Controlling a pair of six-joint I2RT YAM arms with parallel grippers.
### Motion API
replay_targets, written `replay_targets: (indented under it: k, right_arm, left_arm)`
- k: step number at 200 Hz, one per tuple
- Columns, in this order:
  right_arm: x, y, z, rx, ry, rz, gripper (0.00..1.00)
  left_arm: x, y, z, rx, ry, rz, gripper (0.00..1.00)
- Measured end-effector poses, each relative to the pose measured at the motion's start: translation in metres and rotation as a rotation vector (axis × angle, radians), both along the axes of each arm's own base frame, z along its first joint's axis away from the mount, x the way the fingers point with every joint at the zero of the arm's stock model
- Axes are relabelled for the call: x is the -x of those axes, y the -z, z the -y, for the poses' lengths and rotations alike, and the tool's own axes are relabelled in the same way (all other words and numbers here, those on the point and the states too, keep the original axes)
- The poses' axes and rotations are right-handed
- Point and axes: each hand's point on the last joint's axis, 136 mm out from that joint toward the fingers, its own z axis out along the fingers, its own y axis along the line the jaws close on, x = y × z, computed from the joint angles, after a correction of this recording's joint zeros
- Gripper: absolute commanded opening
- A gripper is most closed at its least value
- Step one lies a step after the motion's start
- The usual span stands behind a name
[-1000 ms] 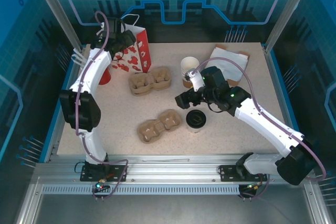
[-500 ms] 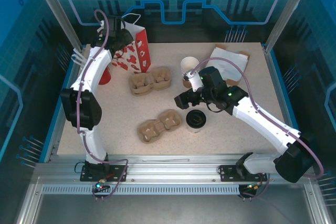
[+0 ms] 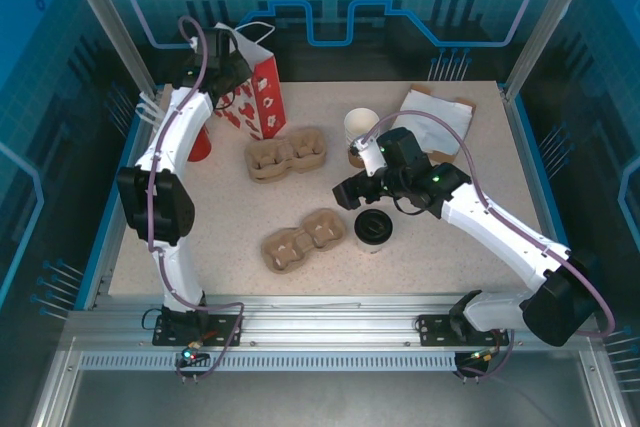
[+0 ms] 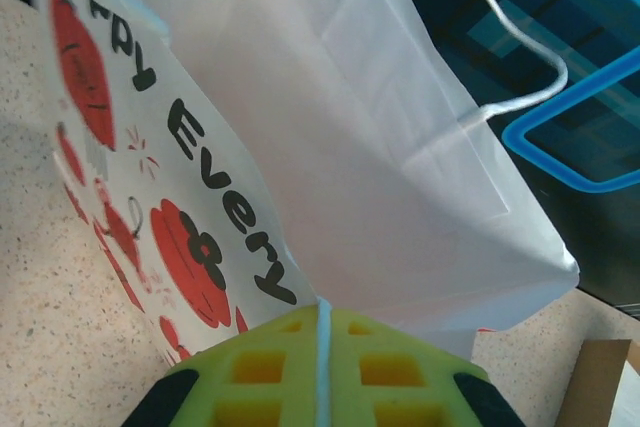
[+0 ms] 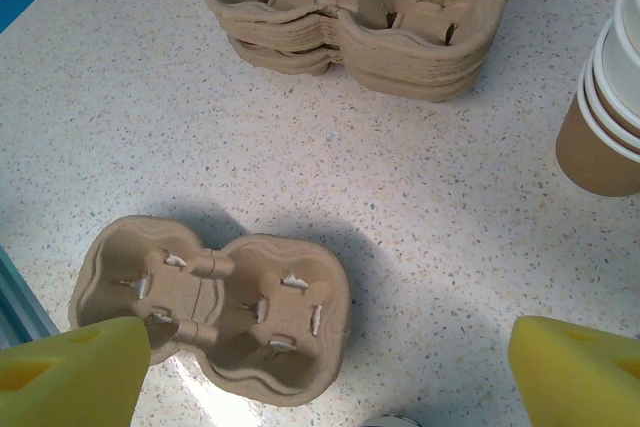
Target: Pack the takeout coffee
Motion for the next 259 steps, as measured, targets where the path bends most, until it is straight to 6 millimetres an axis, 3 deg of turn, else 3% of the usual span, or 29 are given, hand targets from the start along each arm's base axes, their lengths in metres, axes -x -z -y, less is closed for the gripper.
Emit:
replay_targets:
  k: [22,84,132,167,202,231,259]
  right_arm:
    - [0.0,-0.002,0.001,0.003,0.003,0.001,0.94]
    - [-0.001,-0.002,0.006,0.023,0.019,0.01,0.94]
    - [-0.001,-0.021,0.015,0.037,0.042,0.063,0.94]
    - [0.001,-0.042,0.024,0.017,0.065,0.12,0.95]
    - [-0.002,-0.05,0.037,0.012,0.103,0.141,0.94]
    - [-0.004,-0.051,0.043,0.017,0.118,0.142,0.94]
    - [-0.001,-0.057,0.049,0.009,0.129,0.153,0.95]
  left_arm:
    - [-0.001,-0.016,-0.001,-0.005,0.0,0.028,0.0]
    - [-0.001,-0.083,-0.003,-0.047,0.026,0.16,0.0]
    - [0.022,-0.116,0.003,-0.061,0.091,0.204,0.0]
    - [0.06,-0.165,0.021,-0.064,0.211,0.291,0.0]
    - [0.114,-0.208,0.052,-0.066,0.38,0.362,0.0]
    - [0.158,-0.223,0.079,-0.072,0.518,0.381,0.0]
    - [0.202,-0.221,0.097,-0.087,0.653,0.369,0.0]
